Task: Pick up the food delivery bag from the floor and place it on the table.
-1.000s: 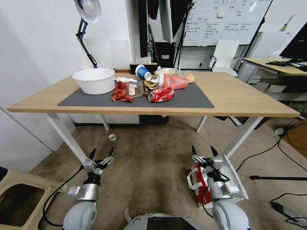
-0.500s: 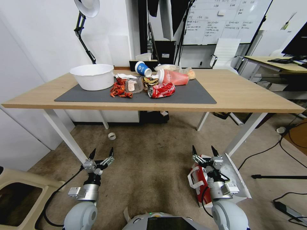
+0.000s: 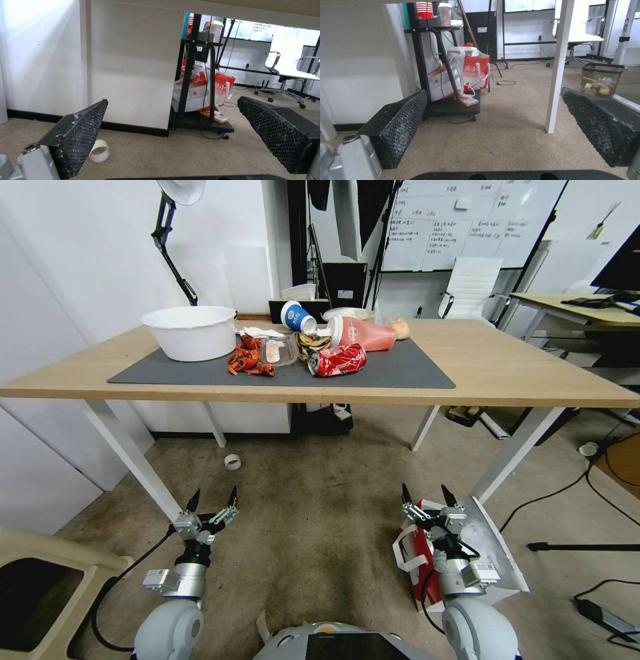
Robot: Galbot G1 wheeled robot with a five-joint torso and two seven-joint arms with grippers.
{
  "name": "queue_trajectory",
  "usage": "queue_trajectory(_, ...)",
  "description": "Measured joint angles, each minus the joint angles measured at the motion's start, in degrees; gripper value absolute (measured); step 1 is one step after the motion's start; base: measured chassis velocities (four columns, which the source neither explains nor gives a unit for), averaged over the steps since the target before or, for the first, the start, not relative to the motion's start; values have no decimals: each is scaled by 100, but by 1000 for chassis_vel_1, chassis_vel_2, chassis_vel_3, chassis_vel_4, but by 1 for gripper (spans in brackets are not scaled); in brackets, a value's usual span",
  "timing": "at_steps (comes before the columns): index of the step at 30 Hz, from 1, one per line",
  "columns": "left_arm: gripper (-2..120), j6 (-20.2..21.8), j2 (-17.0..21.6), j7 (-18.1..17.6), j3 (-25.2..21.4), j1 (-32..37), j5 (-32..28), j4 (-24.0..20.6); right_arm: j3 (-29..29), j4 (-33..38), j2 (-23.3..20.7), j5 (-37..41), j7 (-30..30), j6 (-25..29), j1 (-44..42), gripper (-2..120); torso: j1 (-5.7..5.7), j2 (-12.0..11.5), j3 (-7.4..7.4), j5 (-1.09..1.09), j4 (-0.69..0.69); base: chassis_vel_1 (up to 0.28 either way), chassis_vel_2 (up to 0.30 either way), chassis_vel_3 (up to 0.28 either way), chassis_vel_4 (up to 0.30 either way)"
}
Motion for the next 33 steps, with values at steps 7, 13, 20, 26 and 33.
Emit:
queue_trajectory(7, 100, -11, 2, 7, 2, 4, 0, -11, -5, 48, 8, 2, 120, 6, -7, 100, -8, -135, -128, 0, 0, 0, 0, 0, 0)
queue_trajectory(13, 100, -24, -8, 7, 1, 22, 3, -41, 8, 76, 0, 2, 117, 27, -46, 100, -17, -277, -241, 0, 0, 0, 0, 0, 0)
queue_trajectory(20, 100, -91, -14, 7, 1, 31, 5, -22, 14, 95, -22, 0, 111, 31, -68, 100, -36, -333, -240, 0, -1, 0, 0, 0, 0)
queue_trajectory(26, 100, -733, -3, 30, -10, -39, -249, 141, 103, 169, -186, 3, 180, 16, -93, 100, -37, -327, -240, 0, -1, 0, 0, 0, 0)
queue_trajectory(33, 100, -781, 54, -33, -101, -44, -598, 35, 617, 383, -561, 89, 378, -536, -172, 100, -36, -310, -240, 1, -1, 0, 0, 0, 0)
